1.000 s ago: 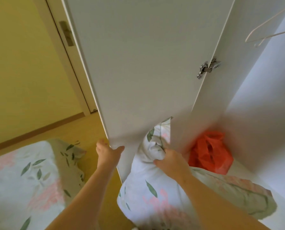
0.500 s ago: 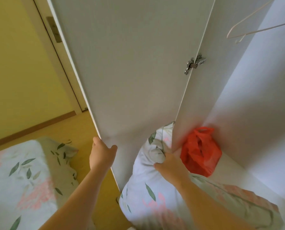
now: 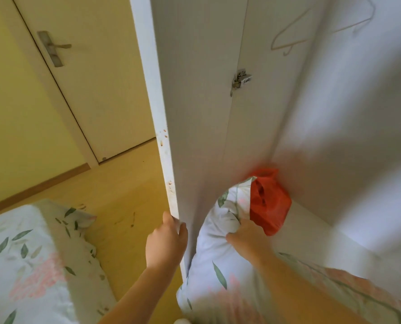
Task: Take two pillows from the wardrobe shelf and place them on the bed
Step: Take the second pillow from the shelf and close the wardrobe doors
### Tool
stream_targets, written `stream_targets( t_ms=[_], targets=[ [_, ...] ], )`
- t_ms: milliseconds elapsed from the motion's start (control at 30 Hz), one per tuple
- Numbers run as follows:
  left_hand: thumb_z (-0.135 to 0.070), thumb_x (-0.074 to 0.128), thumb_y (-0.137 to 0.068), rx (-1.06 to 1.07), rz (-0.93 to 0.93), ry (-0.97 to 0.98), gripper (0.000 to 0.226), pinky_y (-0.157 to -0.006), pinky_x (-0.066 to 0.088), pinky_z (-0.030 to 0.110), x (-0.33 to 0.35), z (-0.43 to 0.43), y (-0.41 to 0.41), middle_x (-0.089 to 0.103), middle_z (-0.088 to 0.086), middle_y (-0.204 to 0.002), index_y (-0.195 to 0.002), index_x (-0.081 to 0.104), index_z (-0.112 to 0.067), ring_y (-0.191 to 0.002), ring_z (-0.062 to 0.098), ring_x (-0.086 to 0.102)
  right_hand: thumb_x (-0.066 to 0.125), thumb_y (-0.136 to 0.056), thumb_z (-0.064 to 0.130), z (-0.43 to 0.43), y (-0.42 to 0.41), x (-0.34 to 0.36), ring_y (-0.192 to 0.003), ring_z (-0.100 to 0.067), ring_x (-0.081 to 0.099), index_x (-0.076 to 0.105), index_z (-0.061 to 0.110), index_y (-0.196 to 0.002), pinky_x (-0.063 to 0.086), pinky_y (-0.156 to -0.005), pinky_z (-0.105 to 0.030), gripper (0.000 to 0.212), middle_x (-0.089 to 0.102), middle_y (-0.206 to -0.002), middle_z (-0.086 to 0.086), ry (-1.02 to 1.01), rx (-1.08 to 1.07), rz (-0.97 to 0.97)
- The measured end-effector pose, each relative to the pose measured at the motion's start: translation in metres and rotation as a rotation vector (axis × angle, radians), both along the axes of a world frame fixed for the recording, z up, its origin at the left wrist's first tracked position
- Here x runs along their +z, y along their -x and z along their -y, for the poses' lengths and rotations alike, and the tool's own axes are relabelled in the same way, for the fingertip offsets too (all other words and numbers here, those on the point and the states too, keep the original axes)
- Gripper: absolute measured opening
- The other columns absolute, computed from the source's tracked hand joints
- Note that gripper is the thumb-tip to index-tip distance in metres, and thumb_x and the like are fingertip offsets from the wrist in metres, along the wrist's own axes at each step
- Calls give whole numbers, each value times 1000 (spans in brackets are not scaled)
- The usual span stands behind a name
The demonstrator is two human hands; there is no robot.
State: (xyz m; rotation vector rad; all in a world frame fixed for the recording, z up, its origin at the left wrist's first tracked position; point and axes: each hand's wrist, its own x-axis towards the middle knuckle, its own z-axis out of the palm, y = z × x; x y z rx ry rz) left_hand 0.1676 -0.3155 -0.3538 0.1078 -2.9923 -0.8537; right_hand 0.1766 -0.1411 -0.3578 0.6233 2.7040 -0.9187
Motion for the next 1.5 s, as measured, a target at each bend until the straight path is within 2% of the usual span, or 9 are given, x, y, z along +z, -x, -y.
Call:
stream_targets(
  t_ms=[233, 400, 700, 867, 967, 1033, 1200, 1367, 1500],
  targets=[
    [-44, 30, -97, -275, 76, 130, 26, -43, 35, 21, -1, -73, -29, 38, -8, -58, -94, 30, -18, -52, 16, 46, 50, -73, 22, -43, -45, -5, -73, -23, 62, 50, 11, -122, 48, -63, -31, 50, 60, -74, 1, 11, -134, 12],
    [-51, 45, -84, -318, 129, 38, 39, -65, 52, 32, 11, -134, -18, 62, -2, -81, -100, 45, -15, -73, 25, 63, 48, -83, 26, -86, -77, 5, -95, -26, 61, 52, 20, -120, 50, -78, -33, 37, 64, -106, -5, 14, -247, 2],
    [-51, 66, -76, -417, 90, -107, 74, -80, 49, 42, 26, -218, -8, 43, 11, -120, -125, 35, -5, -107, 32, 55, 38, -89, 34, -141, -117, 23, -93, -27, 60, 59, 22, -104, 50, -82, -36, 28, 64, -103, -4, -39, -483, -41],
    [-45, 76, -69, -482, -142, -370, 108, -104, 37, 47, 34, -229, 2, 10, 16, -154, -145, 9, -9, -139, 37, 23, 35, -93, 35, -152, -120, 27, -96, -25, 58, 57, 20, -109, 43, -81, -31, 31, 62, -110, -3, 2, -561, -99],
    [-40, 74, -73, -549, -84, -453, 120, -116, 15, 48, 36, -240, 5, -17, 15, -156, -145, -18, -14, -145, 34, -7, 37, -92, 33, -154, -115, 27, -98, -24, 59, 58, 20, -109, 46, -83, -32, 30, 63, -110, -3, -8, -594, -95],
    [-39, 75, -72, -622, -50, -439, 126, -116, 15, 49, 34, -244, 12, -26, 13, -154, -138, -30, -22, -145, 34, -12, 39, -90, 30, -158, -111, 27, -95, -24, 60, 59, 19, -106, 50, -83, -35, 28, 64, -108, -4, -22, -624, -92],
    [-32, 78, -70, -796, -5, -373, 123, -106, 37, 42, 40, -246, 35, -31, 8, -153, -128, -30, -38, -145, 33, 12, 36, -95, 34, -159, -105, 27, -106, -26, 57, 56, 18, -115, 41, -83, -31, 32, 60, -119, -6, 13, -702, -81],
    [-20, 70, -81, -857, -6, -366, 110, -100, 43, 41, 41, -253, 48, -30, 11, -153, -136, -24, -35, -139, 37, 30, 35, -96, 31, -156, -104, 27, -108, -25, 57, 55, 17, -119, 39, -83, -29, 34, 60, -122, -6, 1, -736, -68],
    [-14, 60, -88, -904, 53, -376, 97, -102, 39, 41, 52, -257, 58, -28, 14, -153, -144, -17, -31, -138, 39, 31, 35, -95, 30, -148, -105, 26, -107, -25, 57, 54, 18, -120, 41, -86, -32, 34, 60, -120, -6, -9, -786, -75]
  ],
)
